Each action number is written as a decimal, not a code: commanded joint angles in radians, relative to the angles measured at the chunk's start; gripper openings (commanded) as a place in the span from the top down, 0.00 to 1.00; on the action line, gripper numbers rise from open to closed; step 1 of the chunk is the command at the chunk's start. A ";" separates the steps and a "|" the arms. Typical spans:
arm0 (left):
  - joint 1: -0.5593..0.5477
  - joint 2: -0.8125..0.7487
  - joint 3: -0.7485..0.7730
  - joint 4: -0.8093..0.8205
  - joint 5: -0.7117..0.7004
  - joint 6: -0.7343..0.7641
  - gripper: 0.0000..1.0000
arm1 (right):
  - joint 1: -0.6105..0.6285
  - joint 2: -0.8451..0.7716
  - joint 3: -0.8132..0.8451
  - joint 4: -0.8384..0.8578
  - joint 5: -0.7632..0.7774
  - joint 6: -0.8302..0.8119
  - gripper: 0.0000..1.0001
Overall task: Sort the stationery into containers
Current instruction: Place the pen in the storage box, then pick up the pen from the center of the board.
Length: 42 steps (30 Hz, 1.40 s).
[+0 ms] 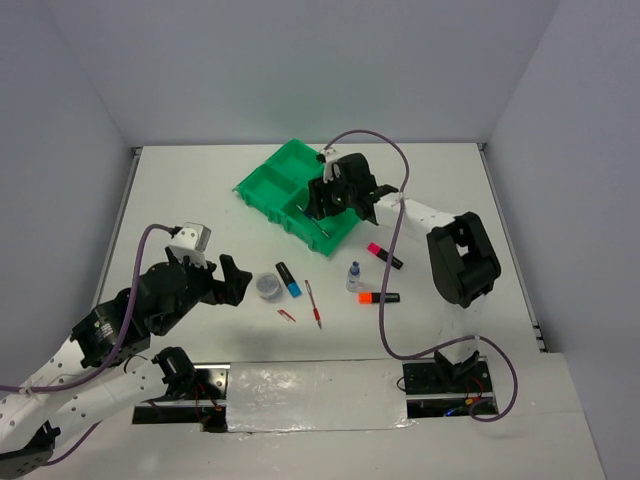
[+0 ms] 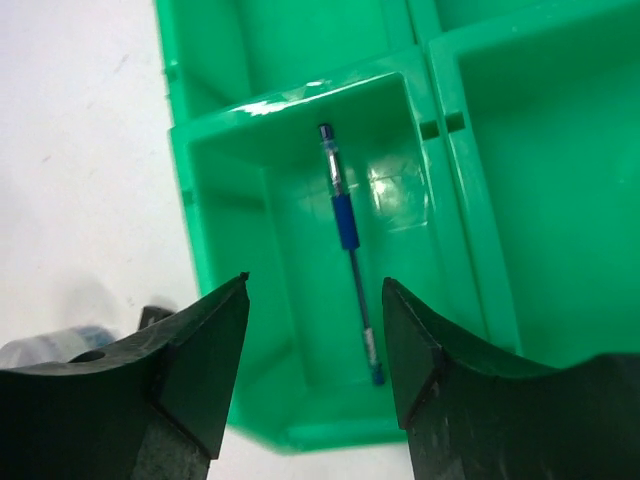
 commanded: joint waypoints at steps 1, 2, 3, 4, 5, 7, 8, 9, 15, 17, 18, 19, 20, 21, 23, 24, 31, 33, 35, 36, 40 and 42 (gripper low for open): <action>-0.003 -0.007 0.011 0.039 -0.002 0.021 0.01 | 0.009 -0.154 -0.022 0.033 0.003 0.016 0.36; -0.005 -0.001 0.012 0.032 -0.018 0.012 0.01 | 0.014 -0.212 -0.039 0.031 0.020 0.027 0.36; -0.003 0.002 0.012 0.027 -0.019 0.007 0.01 | 0.021 -0.213 -0.047 0.027 0.036 0.030 0.35; -0.003 0.007 0.015 0.021 -0.035 0.002 0.01 | 0.029 -0.268 -0.056 0.021 0.056 0.034 0.32; -0.002 0.010 0.017 0.015 -0.040 -0.001 0.01 | 0.038 -0.294 -0.054 -0.016 0.075 0.036 0.31; -0.003 0.024 0.017 0.013 -0.043 -0.005 0.01 | 0.082 -0.364 -0.054 -0.095 0.150 0.034 0.22; 0.000 0.028 0.017 0.013 -0.042 -0.007 0.01 | 0.105 -0.386 -0.059 -0.116 0.184 0.036 0.22; -0.002 0.041 0.019 0.016 -0.039 -0.008 0.01 | 0.148 -0.412 -0.071 -0.133 0.219 0.037 0.22; 0.000 0.099 0.037 0.015 -0.031 -0.047 0.01 | 0.288 -0.584 -0.221 -0.243 0.452 0.171 0.12; 0.001 0.102 0.046 -0.005 -0.077 -0.076 0.01 | 0.363 -0.613 -0.269 -0.283 0.539 0.223 0.13; 0.001 0.101 0.048 -0.013 -0.098 -0.085 0.01 | 0.386 -0.621 -0.281 -0.301 0.576 0.246 0.14; 0.001 0.100 0.055 -0.036 -0.118 -0.096 0.01 | 0.418 -0.627 -0.310 -0.329 0.598 0.289 0.19; 0.001 0.097 0.057 -0.048 -0.165 -0.119 0.01 | 0.428 -0.636 -0.327 -0.338 0.606 0.307 0.20; 0.001 0.099 0.061 -0.063 -0.189 -0.130 0.01 | 0.441 -0.638 -0.344 -0.341 0.606 0.321 0.21; 0.001 0.096 0.072 -0.105 -0.232 -0.157 0.01 | 0.486 -0.638 -0.395 -0.352 0.607 0.359 0.28; 0.001 0.093 0.074 -0.113 -0.253 -0.160 0.01 | 0.495 -0.633 -0.410 -0.346 0.607 0.369 0.33; 0.001 0.090 0.051 -0.090 -0.215 -0.127 0.01 | 0.541 -0.552 -0.507 -0.269 0.538 0.407 0.45; 0.001 0.108 0.054 -0.096 -0.216 -0.125 0.01 | 0.547 -0.521 -0.504 -0.251 0.508 0.406 0.46; 0.001 0.128 0.055 -0.097 -0.215 -0.120 0.01 | 0.557 -0.466 -0.495 -0.230 0.494 0.409 0.46; 0.001 0.133 0.055 -0.097 -0.210 -0.117 0.01 | 0.560 -0.445 -0.482 -0.225 0.489 0.412 0.47; 0.001 0.142 0.051 -0.091 -0.190 -0.107 0.01 | 0.561 -0.344 -0.478 -0.202 0.466 0.415 0.49; 0.001 0.140 0.046 -0.077 -0.177 -0.091 0.01 | 0.563 -0.319 -0.479 -0.196 0.466 0.418 0.49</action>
